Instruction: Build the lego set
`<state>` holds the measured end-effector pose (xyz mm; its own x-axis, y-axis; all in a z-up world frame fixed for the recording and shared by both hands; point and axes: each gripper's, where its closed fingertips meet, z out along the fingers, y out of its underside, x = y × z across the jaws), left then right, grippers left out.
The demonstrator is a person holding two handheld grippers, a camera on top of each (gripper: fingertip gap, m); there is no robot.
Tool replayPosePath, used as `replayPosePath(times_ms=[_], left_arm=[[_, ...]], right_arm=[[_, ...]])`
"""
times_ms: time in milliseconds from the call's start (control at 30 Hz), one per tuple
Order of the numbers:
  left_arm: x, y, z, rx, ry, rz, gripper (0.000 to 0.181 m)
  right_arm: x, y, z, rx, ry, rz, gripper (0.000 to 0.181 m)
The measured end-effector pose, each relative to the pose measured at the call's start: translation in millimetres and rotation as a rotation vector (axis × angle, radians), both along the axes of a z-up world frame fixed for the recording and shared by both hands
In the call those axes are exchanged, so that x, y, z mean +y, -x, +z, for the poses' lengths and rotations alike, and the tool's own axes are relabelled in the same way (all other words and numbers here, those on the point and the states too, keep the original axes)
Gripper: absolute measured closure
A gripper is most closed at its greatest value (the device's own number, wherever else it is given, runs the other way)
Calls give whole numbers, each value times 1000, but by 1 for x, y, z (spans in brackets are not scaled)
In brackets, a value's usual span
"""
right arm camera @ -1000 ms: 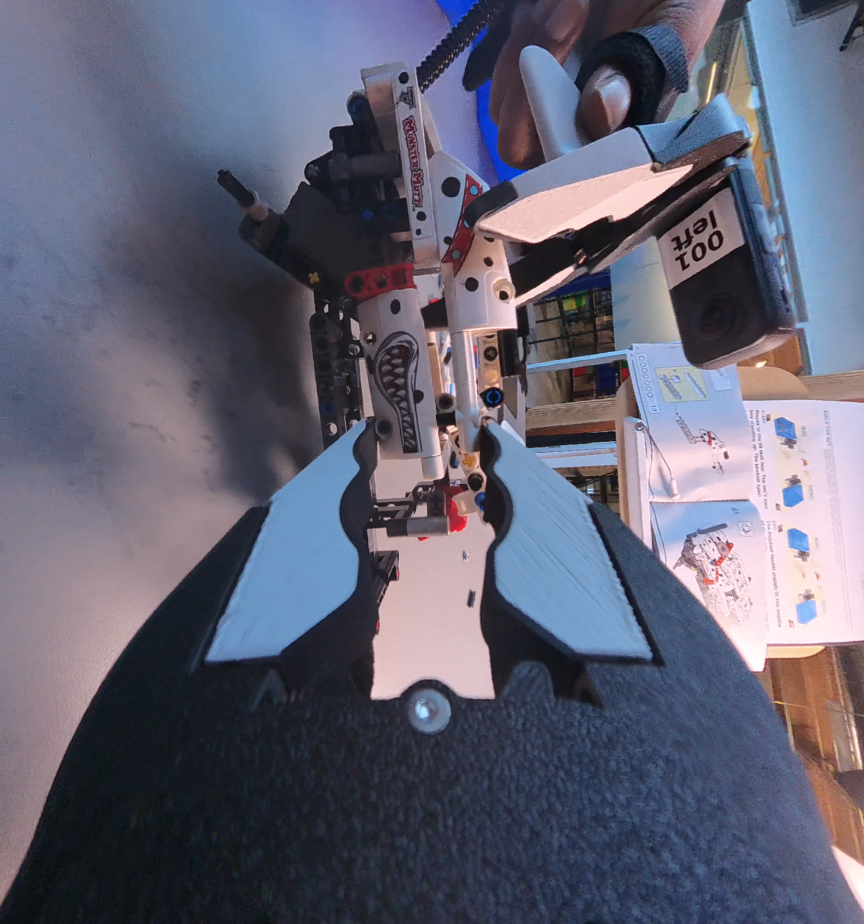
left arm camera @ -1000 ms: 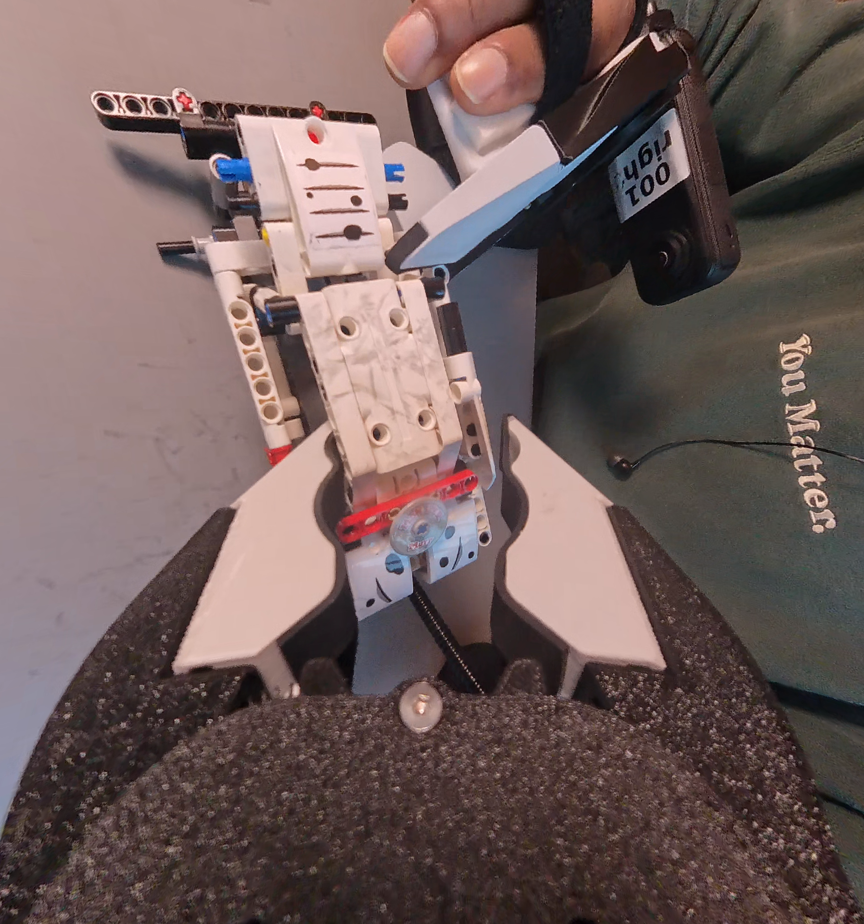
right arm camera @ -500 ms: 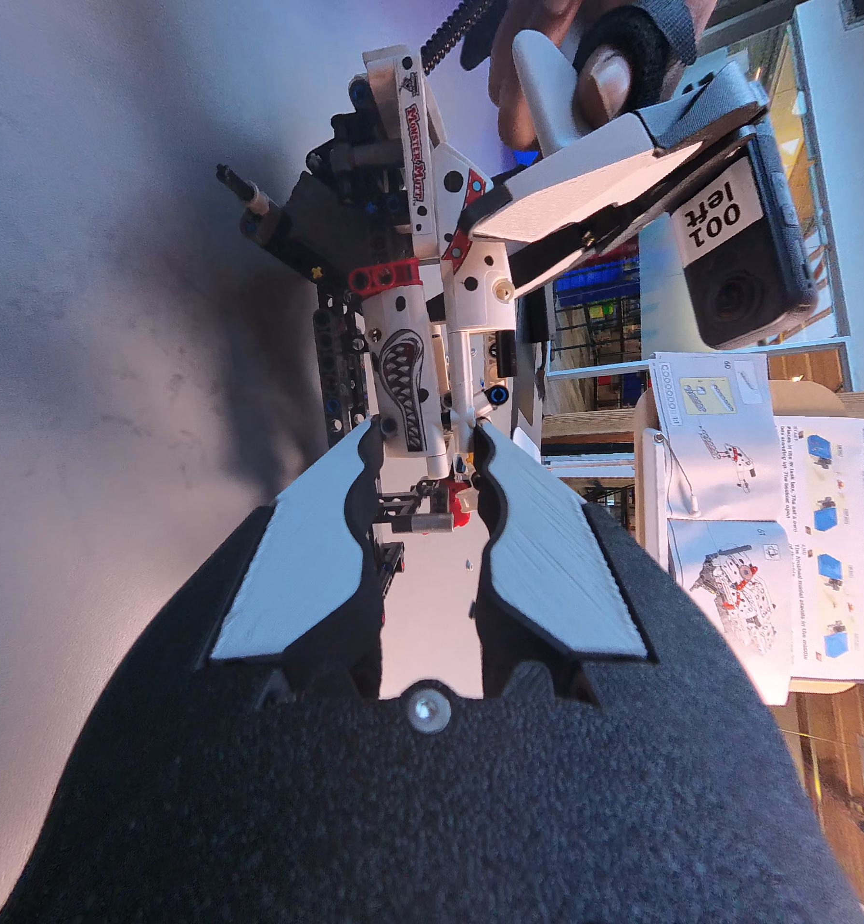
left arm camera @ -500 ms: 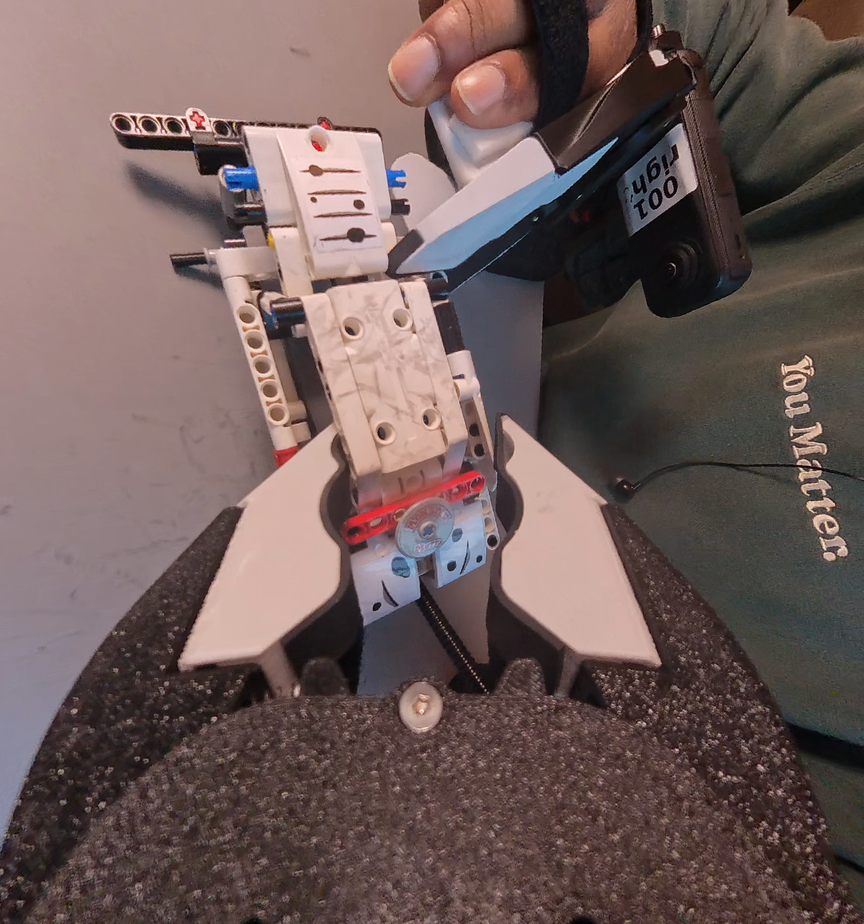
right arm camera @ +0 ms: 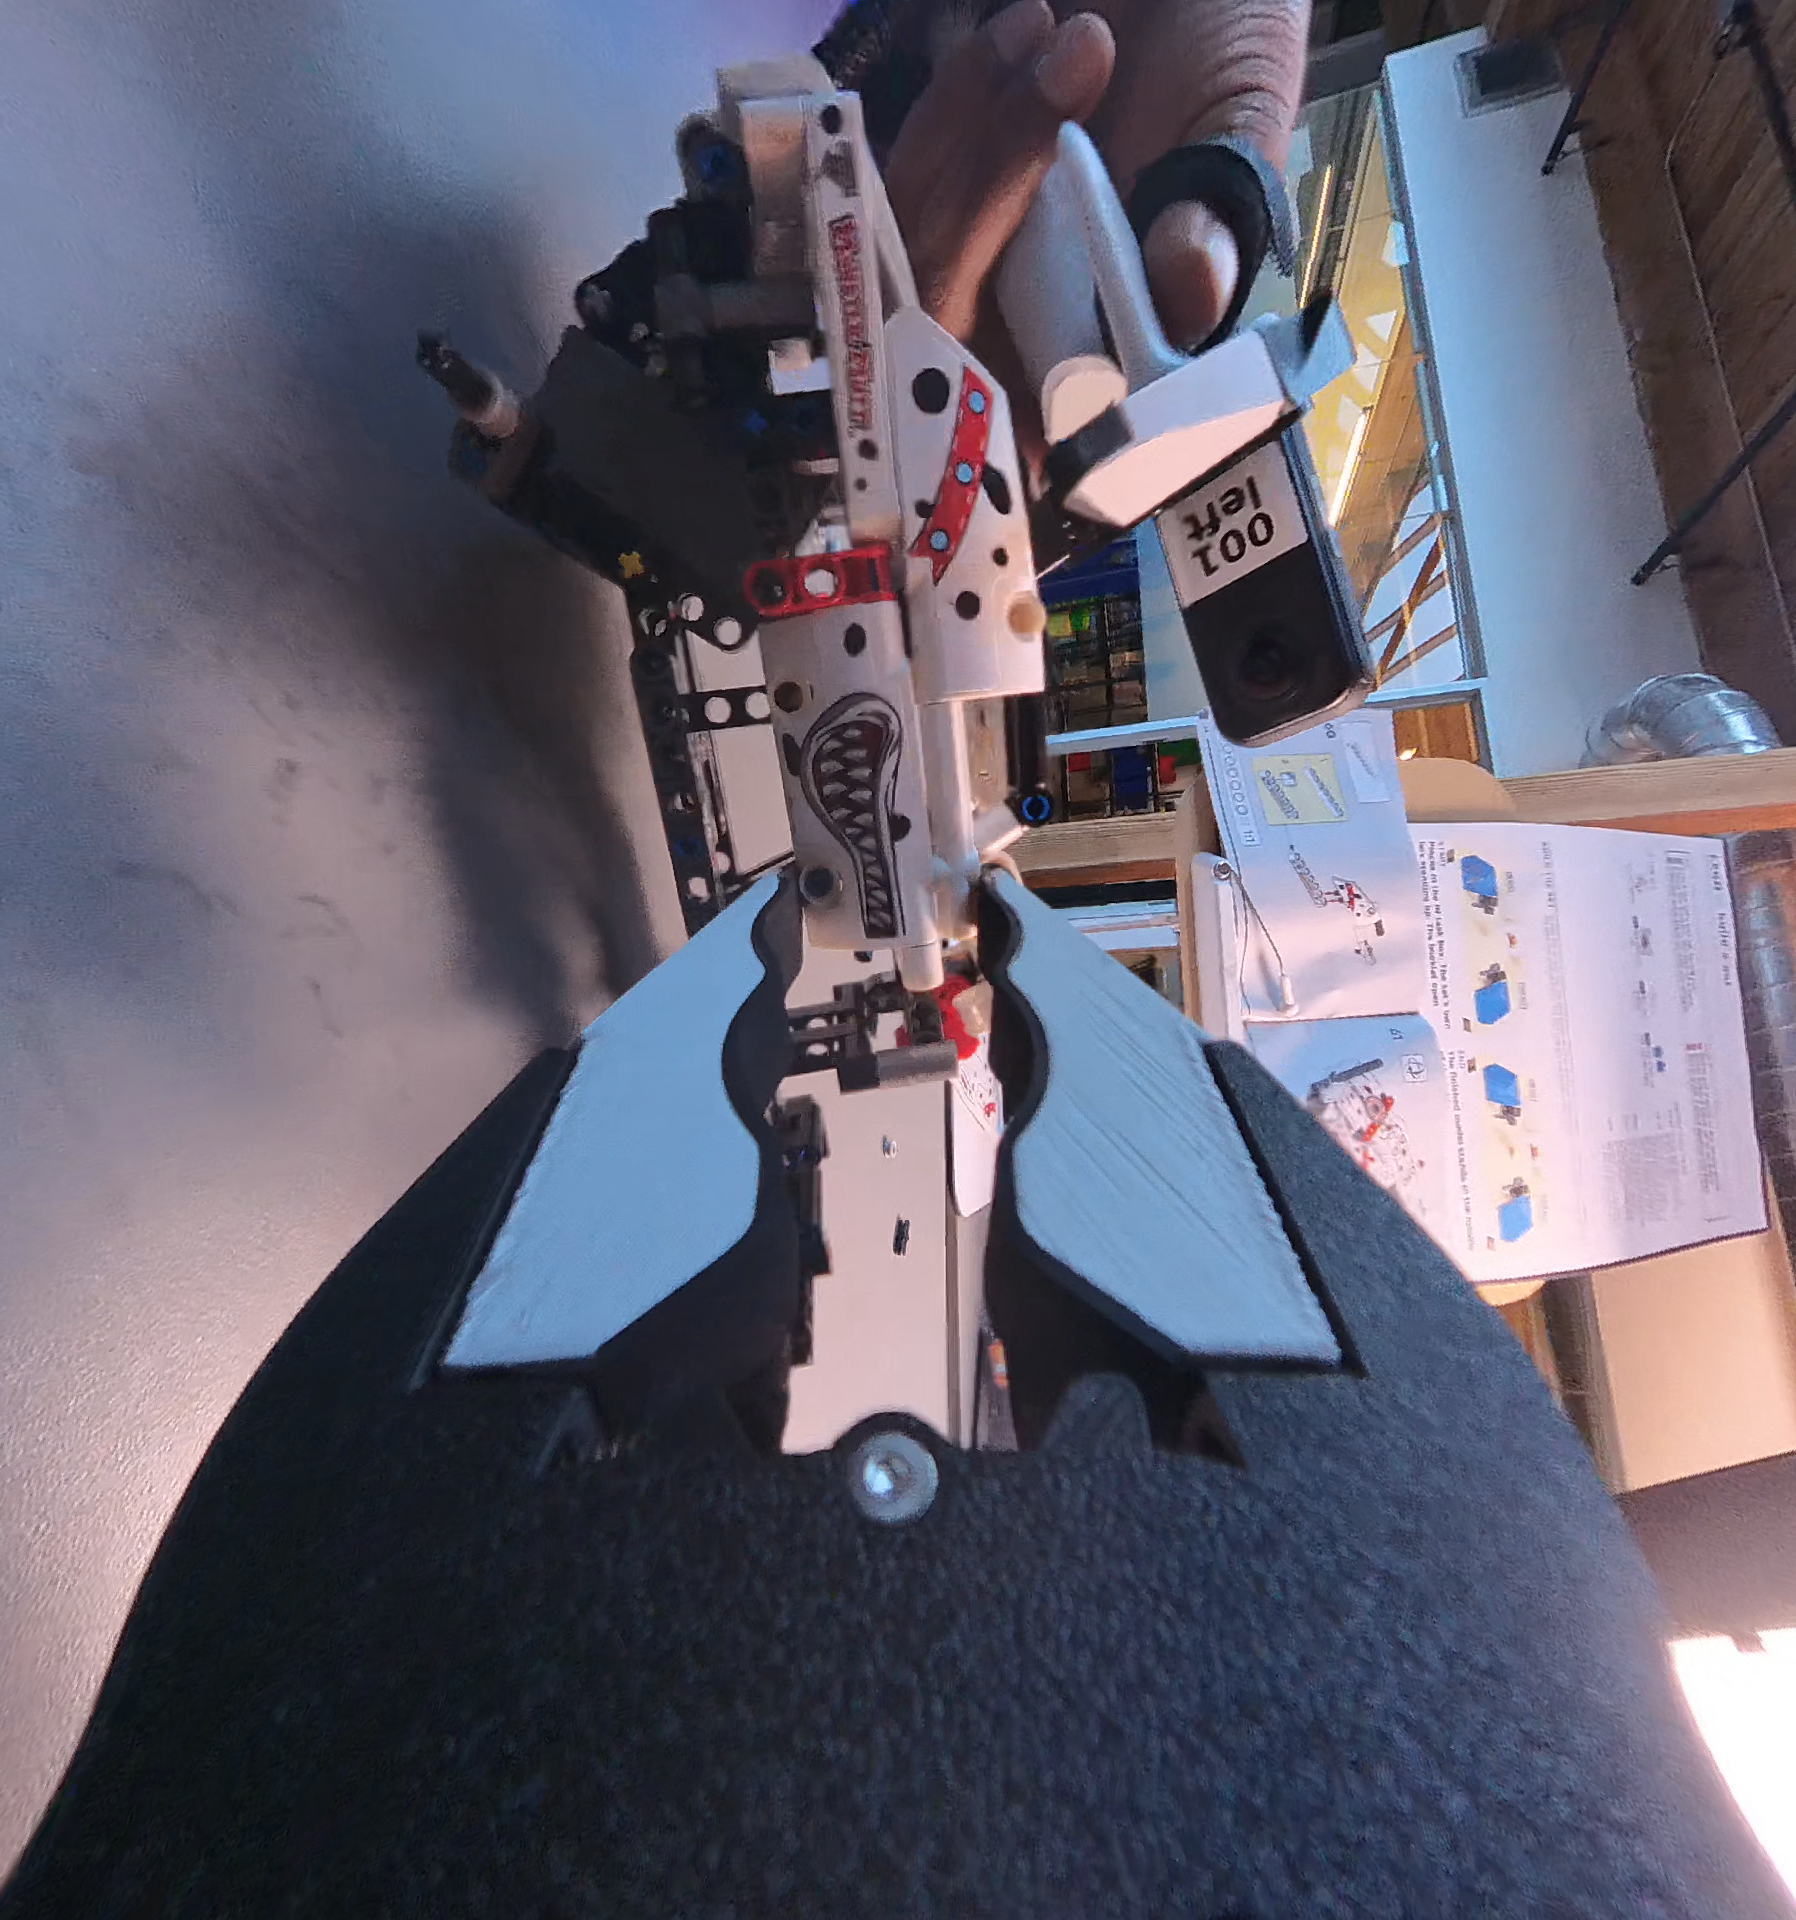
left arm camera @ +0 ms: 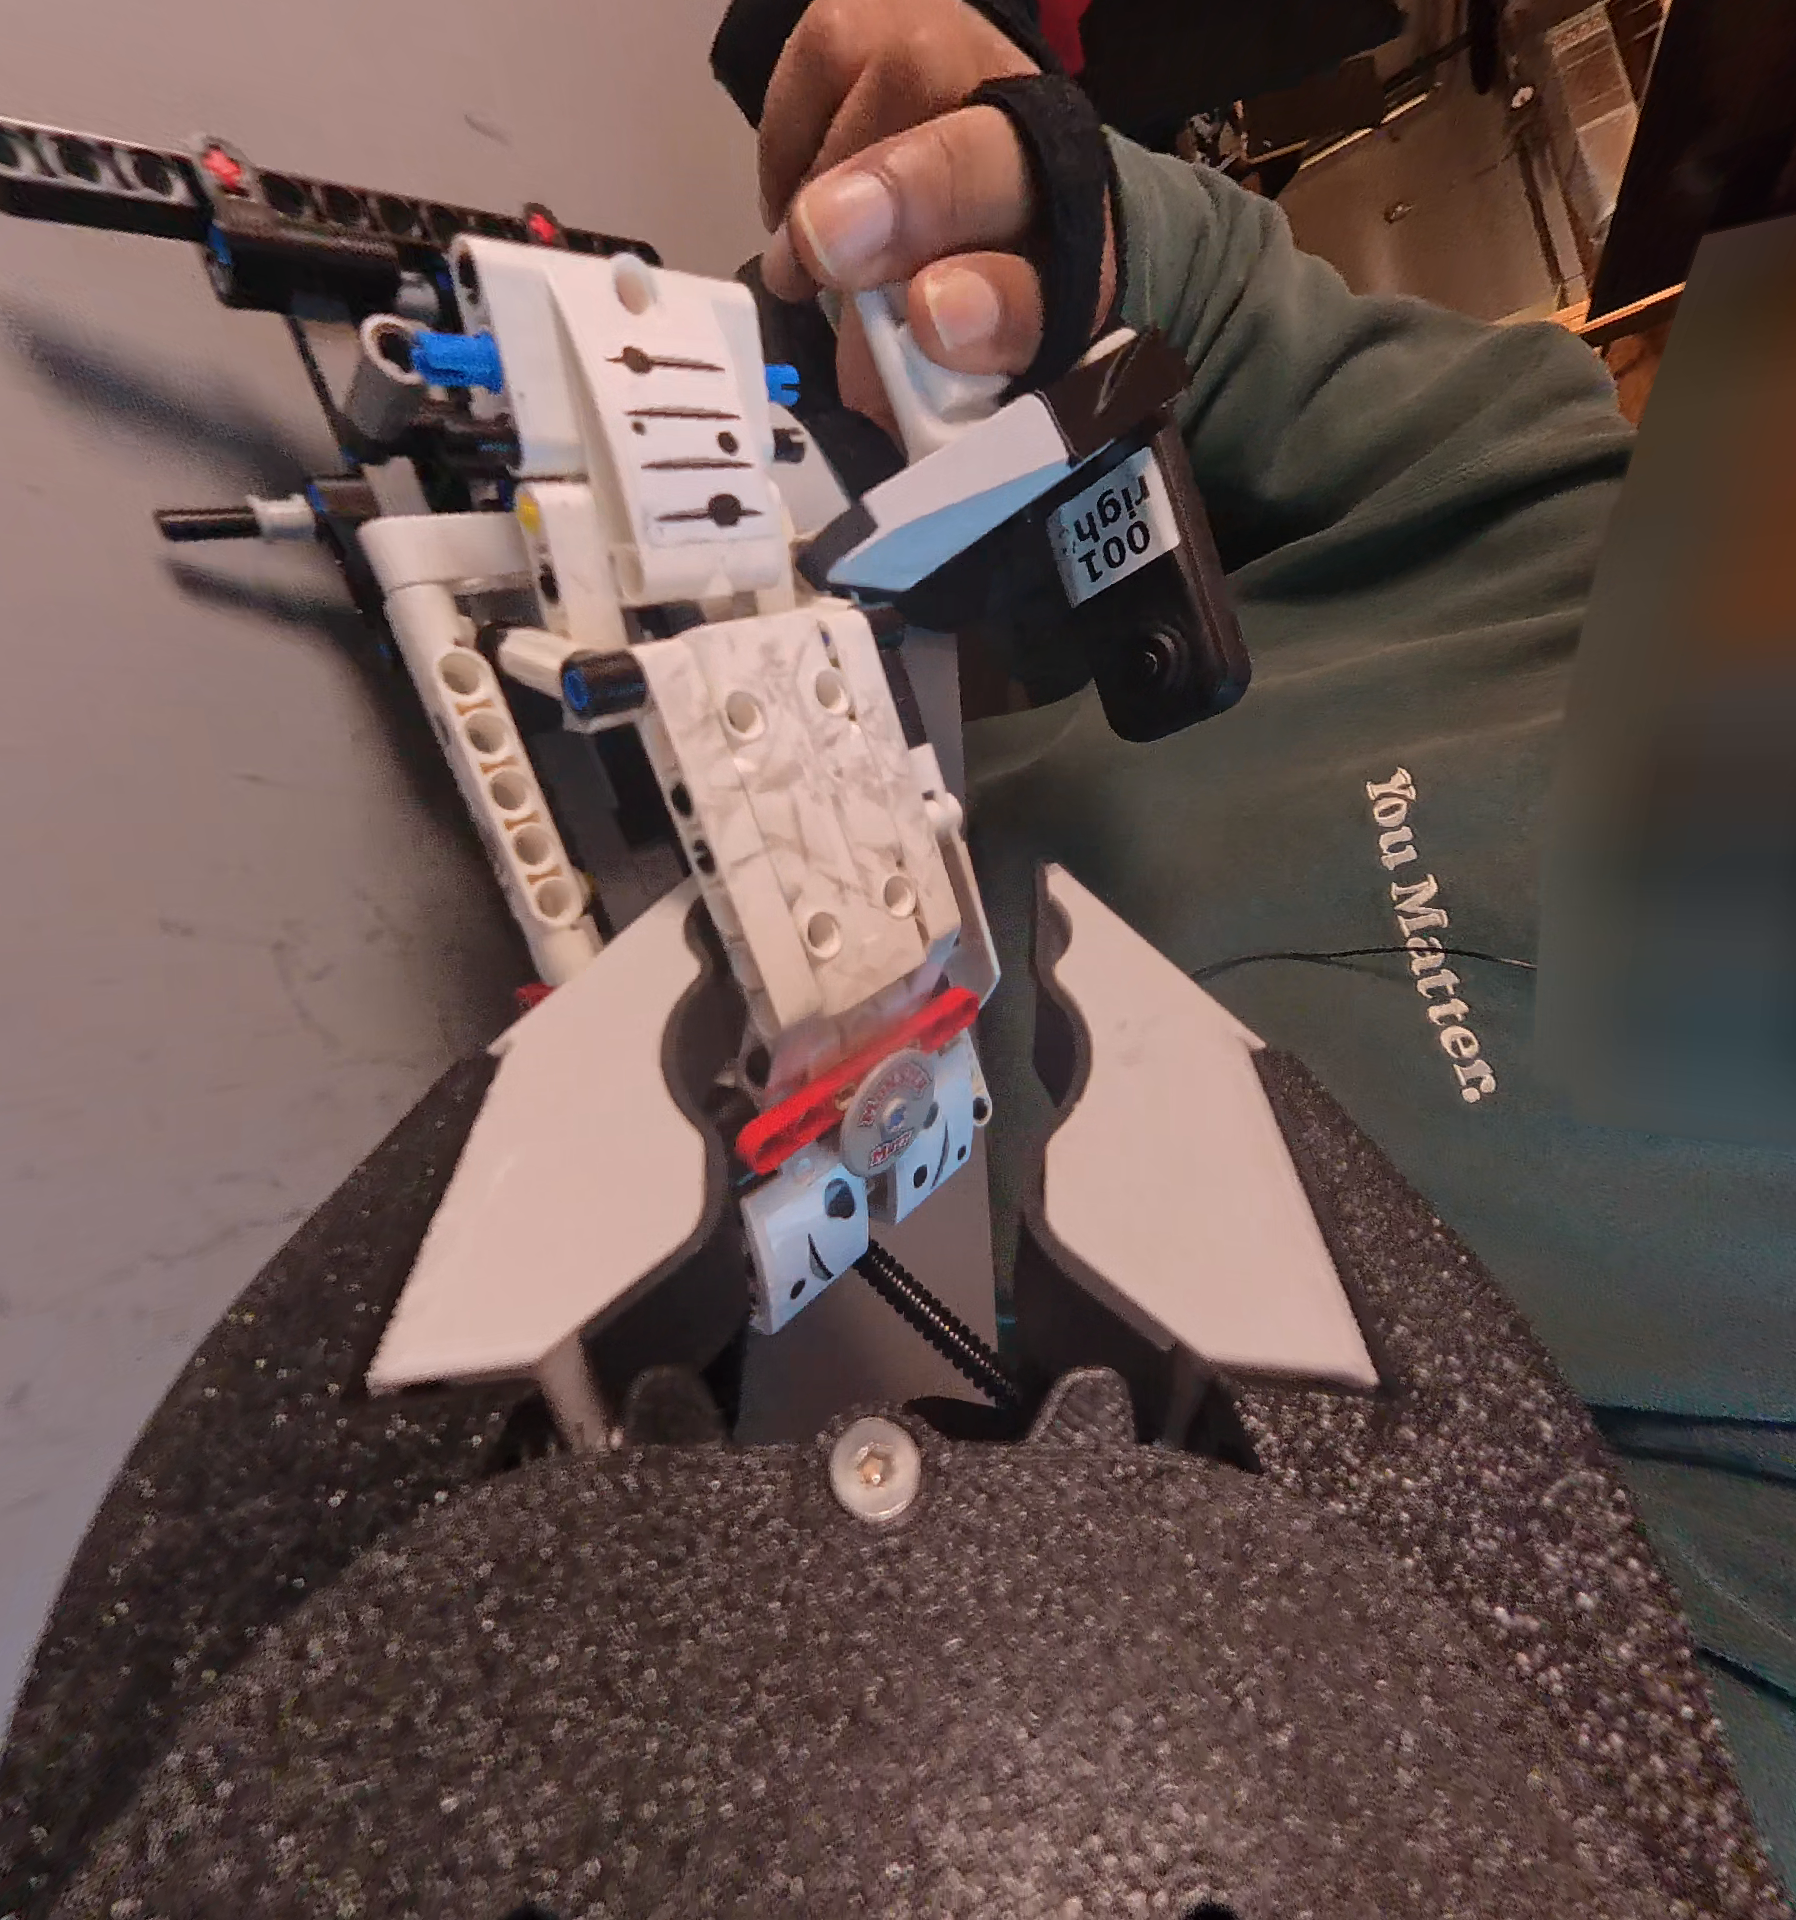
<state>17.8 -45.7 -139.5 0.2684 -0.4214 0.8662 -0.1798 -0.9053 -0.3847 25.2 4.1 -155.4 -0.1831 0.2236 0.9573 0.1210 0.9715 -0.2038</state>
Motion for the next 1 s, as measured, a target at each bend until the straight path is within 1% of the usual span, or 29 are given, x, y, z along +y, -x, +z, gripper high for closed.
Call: replayPosePath(times_ms=[67, 167, 267, 333, 367, 433, 533, 600, 633, 700, 767, 867, 933, 1000], left_arm=[[-3, -2, 3, -15, -12, -16, 117], [-3, 0, 3, -20, -28, -11, 117], [-1, 5, 5, -43, -31, 19, 115], [1, 11, 7, -28, -65, 59, 110], [1, 15, 10, -8, -98, 89, 107], [2, 28, 18, 43, -205, 179, 106], [0, 55, 37, 121, -366, 365, 103], [-4, 70, 39, 188, -436, 476, 98], [-7, 74, 37, 208, -456, 518, 94], [-11, 72, 24, 224, -454, 574, 86], [-6, 68, 9, 213, -437, 635, 81], [5, 70, -3, 162, -397, 727, 80], [10, 72, -9, 151, -376, 745, 80], [9, 66, -16, 147, -344, 719, 77]], right_arm=[[1, 1, -2, -32, 27, -4, 149], [1, 2, -1, -56, 31, 2, 150], [1, 5, 0, -73, 46, 0, 150], [1, 7, 0, -77, 77, -3, 150], [2, 8, 2, -79, 99, -13, 150], [7, 9, 5, -99, 154, -42, 150], [15, 10, 11, -173, 263, -99, 149], [20, 11, 14, -247, 314, -135, 149], [21, 11, 14, -284, 332, -151, 149], [21, 10, 13, -356, 348, -164, 149], [20, 10, 12, -396, 360, -173, 149], [18, 9, 12, -427, 371, -174, 149], [16, 6, 12, -430, 394, -176, 149], [18, 4, 13, -410, 410, -182, 148]])
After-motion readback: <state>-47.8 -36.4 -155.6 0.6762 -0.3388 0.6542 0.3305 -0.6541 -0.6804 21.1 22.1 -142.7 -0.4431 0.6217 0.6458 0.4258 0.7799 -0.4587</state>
